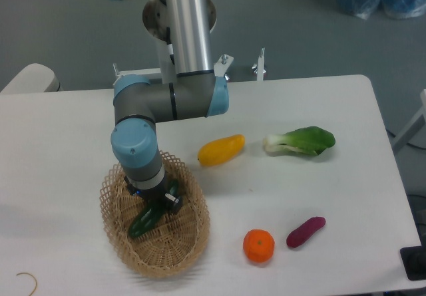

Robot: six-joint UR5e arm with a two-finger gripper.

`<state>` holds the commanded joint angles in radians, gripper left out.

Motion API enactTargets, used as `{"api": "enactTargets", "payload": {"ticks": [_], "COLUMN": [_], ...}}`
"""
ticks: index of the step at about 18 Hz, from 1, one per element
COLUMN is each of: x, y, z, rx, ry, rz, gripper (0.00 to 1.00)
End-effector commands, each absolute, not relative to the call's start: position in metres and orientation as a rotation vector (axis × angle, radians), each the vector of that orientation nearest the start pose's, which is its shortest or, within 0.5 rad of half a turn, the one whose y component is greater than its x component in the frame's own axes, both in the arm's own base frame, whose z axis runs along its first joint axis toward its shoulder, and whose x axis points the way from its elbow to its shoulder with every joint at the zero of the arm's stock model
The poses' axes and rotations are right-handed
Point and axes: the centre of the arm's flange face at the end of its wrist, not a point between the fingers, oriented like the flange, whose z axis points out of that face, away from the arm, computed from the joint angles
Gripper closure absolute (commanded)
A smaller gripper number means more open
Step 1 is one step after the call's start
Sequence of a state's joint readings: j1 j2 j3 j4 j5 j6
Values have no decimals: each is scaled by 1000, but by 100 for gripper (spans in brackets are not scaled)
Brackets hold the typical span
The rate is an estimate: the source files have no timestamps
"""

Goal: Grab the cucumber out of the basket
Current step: 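Lower the gripper onto the green cucumber and close on it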

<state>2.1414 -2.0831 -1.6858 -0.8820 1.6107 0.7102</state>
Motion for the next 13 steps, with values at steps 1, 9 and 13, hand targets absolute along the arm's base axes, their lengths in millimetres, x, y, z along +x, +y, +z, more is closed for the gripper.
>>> {"api": "enactTargets", "payload": {"ticks": [1,9,13], "x": [-233,-239,-250], "y": [602,604,615], "z": [212,227,282], "rx": [-3104,-3078,-3001], "ry": [217,269,336], "rz": [110,138,230], "gripper": [55,64,65]}}
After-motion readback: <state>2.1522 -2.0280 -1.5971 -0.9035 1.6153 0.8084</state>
